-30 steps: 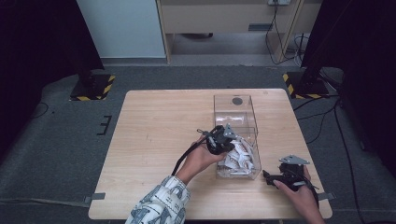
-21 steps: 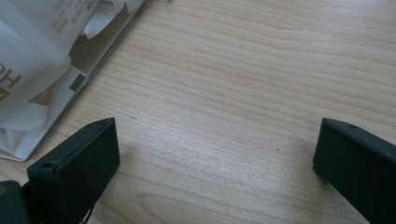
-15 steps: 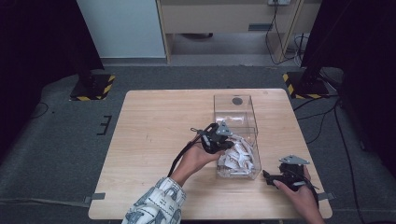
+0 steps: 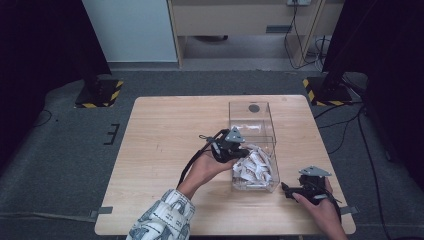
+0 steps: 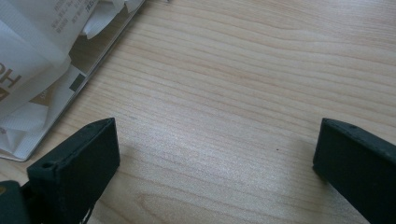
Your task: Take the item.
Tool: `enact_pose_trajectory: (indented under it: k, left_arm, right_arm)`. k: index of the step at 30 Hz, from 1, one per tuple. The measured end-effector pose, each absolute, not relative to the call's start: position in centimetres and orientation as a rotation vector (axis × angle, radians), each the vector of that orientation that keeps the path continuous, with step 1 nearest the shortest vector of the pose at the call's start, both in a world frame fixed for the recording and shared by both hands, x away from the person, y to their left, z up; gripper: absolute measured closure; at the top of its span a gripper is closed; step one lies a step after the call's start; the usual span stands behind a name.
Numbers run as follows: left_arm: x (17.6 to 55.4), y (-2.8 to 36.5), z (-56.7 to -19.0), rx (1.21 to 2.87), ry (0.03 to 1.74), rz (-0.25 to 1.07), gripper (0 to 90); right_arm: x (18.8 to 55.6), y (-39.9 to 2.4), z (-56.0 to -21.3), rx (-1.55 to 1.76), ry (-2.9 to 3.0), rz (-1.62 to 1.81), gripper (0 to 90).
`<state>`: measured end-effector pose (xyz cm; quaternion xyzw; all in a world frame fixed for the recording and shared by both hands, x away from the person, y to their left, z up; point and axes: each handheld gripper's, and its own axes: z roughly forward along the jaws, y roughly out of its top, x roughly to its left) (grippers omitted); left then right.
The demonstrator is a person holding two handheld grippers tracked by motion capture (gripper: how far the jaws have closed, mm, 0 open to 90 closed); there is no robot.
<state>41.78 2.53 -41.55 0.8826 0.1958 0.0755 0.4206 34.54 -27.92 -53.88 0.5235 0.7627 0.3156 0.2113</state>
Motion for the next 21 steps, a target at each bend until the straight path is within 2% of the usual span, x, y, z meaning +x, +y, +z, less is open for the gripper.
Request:
enact_pose_trajectory:
  k: [21]
  left_arm:
    - [42.0,3.8,-39.3,2.157,0.499,0.21,89.9]
  right_arm:
    - [34.5,-27.9,-53.9,1.458,2.117,0.878,0.8]
